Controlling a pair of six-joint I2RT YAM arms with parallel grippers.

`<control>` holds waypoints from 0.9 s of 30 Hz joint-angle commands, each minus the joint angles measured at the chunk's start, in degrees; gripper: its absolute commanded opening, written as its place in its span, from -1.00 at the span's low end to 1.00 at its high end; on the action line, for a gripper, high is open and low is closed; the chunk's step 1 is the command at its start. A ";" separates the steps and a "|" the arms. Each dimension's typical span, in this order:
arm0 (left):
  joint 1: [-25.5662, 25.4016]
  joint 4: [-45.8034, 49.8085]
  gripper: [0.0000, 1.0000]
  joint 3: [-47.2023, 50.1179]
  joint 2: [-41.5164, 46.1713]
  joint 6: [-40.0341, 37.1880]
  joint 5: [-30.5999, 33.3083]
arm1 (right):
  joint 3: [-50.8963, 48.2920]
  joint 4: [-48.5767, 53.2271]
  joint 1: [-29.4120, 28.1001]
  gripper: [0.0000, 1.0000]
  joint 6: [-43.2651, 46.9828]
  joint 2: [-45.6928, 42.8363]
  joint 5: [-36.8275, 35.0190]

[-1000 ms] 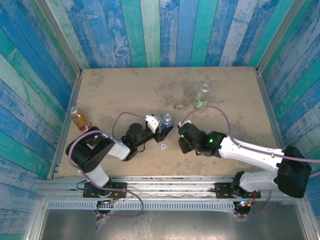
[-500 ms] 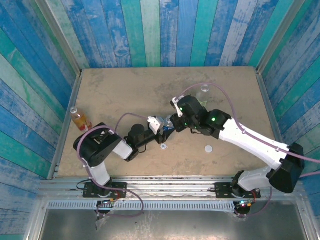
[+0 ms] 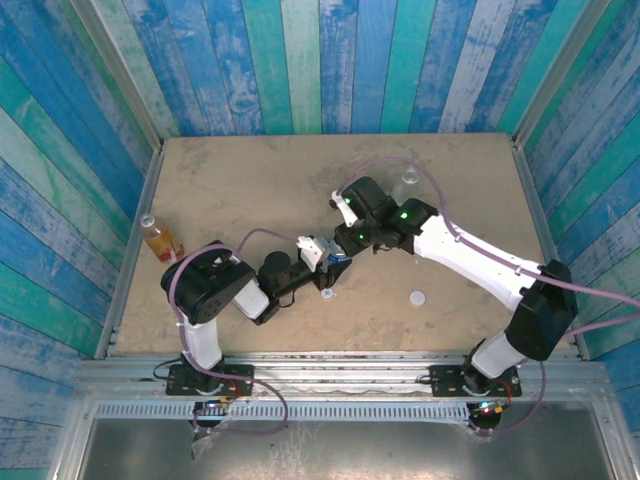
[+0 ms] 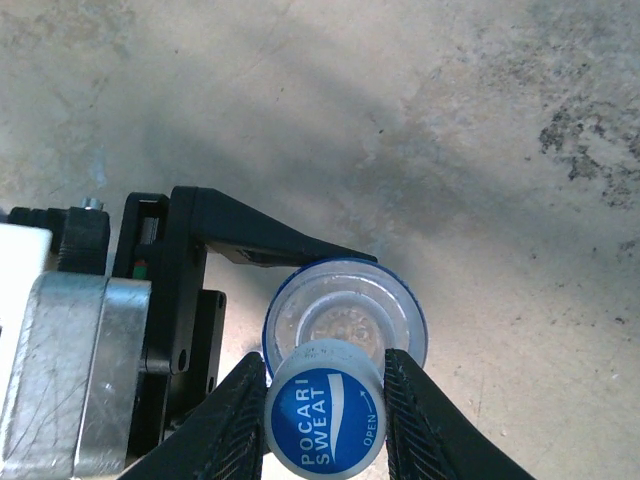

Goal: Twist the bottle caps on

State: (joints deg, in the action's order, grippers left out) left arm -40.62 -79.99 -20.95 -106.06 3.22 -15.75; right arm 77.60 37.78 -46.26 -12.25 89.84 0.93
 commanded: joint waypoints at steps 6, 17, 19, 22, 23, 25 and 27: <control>-0.42 1.38 0.33 0.19 -3.21 -1.32 -0.04 | 2.58 2.15 1.43 -0.34 3.34 2.64 1.72; -0.42 2.03 0.34 -0.07 -3.66 -1.75 0.23 | 6.42 6.99 1.94 -0.35 3.37 6.48 3.00; -0.42 2.16 0.34 -0.20 -3.72 -1.79 0.32 | 7.18 8.52 2.20 -0.36 2.95 7.17 3.32; -0.42 2.36 0.34 -0.20 -3.60 -1.77 0.37 | 7.50 10.18 3.06 -0.38 1.87 8.11 5.20; -0.38 2.43 0.34 -0.20 -3.72 -1.77 0.50 | 7.39 10.49 3.19 -0.39 1.67 8.26 5.40; -0.42 2.34 0.34 -0.20 -3.83 -1.73 0.56 | 6.87 10.15 3.22 -0.38 1.79 7.95 5.77; -0.42 2.12 0.34 -0.26 -3.91 -1.64 0.60 | 5.27 8.19 3.19 -0.38 1.28 7.12 6.64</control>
State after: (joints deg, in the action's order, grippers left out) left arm -40.73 -81.38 -21.12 -107.18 2.39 -15.57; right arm 84.88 43.46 -43.35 -9.87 96.33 5.58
